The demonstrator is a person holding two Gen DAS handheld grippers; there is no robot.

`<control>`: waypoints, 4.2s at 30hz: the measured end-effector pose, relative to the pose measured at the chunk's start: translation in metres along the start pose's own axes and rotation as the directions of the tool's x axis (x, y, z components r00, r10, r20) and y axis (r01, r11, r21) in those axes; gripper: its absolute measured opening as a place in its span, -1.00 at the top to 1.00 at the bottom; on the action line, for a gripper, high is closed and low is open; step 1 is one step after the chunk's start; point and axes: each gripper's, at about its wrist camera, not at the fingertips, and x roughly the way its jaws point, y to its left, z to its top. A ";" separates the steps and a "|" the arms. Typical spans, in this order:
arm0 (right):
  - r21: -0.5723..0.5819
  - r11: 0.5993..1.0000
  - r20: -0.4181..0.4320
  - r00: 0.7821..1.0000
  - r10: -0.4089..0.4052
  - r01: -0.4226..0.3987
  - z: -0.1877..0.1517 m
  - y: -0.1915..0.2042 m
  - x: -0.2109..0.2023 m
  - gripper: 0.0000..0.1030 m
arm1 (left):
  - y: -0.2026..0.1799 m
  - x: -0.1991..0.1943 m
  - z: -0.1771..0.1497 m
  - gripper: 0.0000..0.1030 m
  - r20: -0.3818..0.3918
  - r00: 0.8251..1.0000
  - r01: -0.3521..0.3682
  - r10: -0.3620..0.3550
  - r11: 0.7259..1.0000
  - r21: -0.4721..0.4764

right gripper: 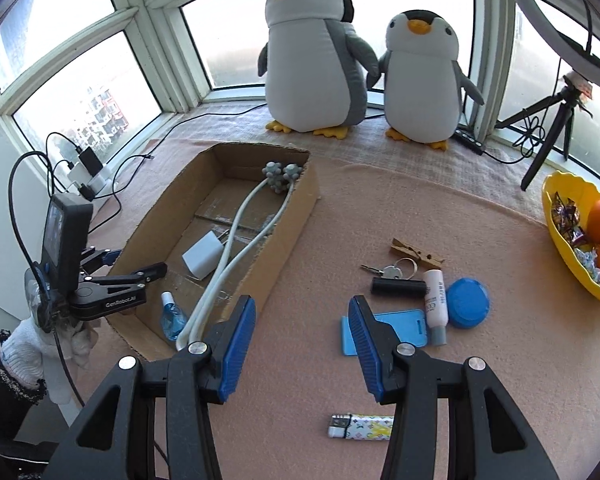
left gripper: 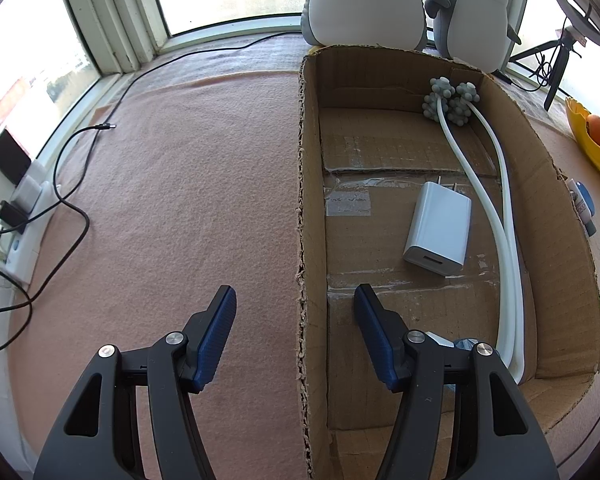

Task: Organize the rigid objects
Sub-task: 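Withdraw the right tool from the box toward the loose items, then move the right tool to the blue round lid and close on it, then carry the blue lid into the box and open the right tool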

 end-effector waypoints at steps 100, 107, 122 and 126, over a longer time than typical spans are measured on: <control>0.027 0.996 -0.001 0.997 -0.080 0.080 0.050 -0.031 0.020 0.11 | 0.000 0.001 0.003 -0.19 -0.002 1.000 0.004 -0.004 1.000 -0.002; -0.031 1.000 0.008 1.000 0.001 -0.001 0.072 0.029 0.040 0.11 | 0.000 0.001 0.002 -0.19 0.003 1.000 0.001 -0.001 1.000 0.007; -0.086 0.995 -0.075 0.996 0.053 -0.060 0.089 0.098 0.113 0.11 | 0.001 0.002 0.003 -0.19 0.004 1.000 0.008 -0.008 1.000 0.008; -0.076 0.995 -0.089 0.995 0.054 -0.061 0.092 0.101 0.123 0.11 | 0.002 0.002 0.003 -0.19 0.004 1.000 0.008 -0.008 1.000 0.008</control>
